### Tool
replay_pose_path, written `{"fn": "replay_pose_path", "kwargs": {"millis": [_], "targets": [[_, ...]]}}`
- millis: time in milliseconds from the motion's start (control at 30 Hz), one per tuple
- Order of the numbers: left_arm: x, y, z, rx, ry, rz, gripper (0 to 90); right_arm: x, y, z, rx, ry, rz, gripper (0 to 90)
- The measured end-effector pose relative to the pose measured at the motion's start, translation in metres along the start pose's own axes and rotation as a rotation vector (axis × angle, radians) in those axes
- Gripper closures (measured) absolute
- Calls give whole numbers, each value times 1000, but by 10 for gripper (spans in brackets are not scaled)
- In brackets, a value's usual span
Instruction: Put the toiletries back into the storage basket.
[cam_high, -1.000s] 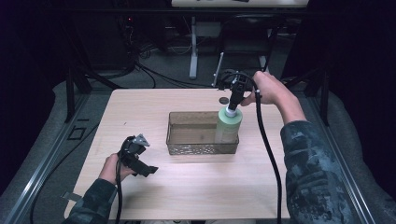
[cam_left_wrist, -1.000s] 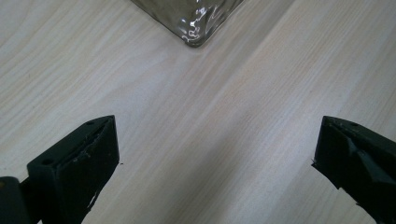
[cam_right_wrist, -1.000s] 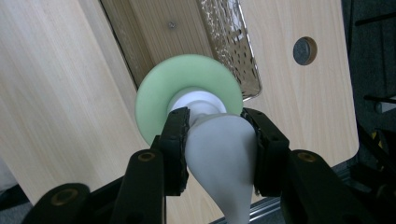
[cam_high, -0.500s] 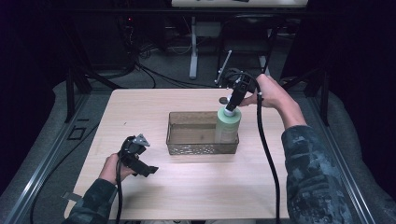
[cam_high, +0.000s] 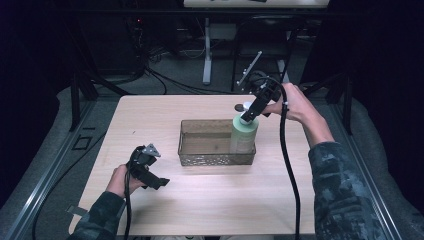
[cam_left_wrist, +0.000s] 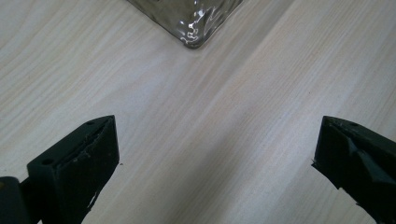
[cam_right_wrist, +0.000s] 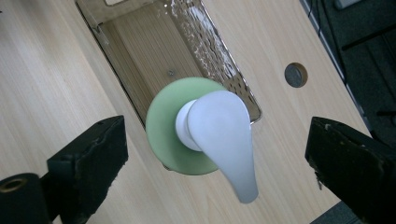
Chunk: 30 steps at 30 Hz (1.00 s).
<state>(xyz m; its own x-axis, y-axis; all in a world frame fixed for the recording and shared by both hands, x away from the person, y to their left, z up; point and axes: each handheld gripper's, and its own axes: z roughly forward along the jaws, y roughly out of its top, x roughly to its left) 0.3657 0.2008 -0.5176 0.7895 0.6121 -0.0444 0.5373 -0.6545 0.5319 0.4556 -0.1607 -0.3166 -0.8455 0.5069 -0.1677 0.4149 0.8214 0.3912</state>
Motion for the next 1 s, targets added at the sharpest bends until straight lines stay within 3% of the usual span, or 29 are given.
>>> {"fn": "replay_pose_path", "kwargs": {"millis": [333, 567, 1000], "targets": [[0, 0, 0, 4, 1, 2, 0, 10, -24, -9, -62, -42, 34, 0], [0, 0, 1, 7, -1, 4, 0, 14, -54, -13, -112, -62, 93, 0], [-2, 1, 3, 10, -1, 1, 0, 28, -114, 3, -136, -72, 179, 0]]}}
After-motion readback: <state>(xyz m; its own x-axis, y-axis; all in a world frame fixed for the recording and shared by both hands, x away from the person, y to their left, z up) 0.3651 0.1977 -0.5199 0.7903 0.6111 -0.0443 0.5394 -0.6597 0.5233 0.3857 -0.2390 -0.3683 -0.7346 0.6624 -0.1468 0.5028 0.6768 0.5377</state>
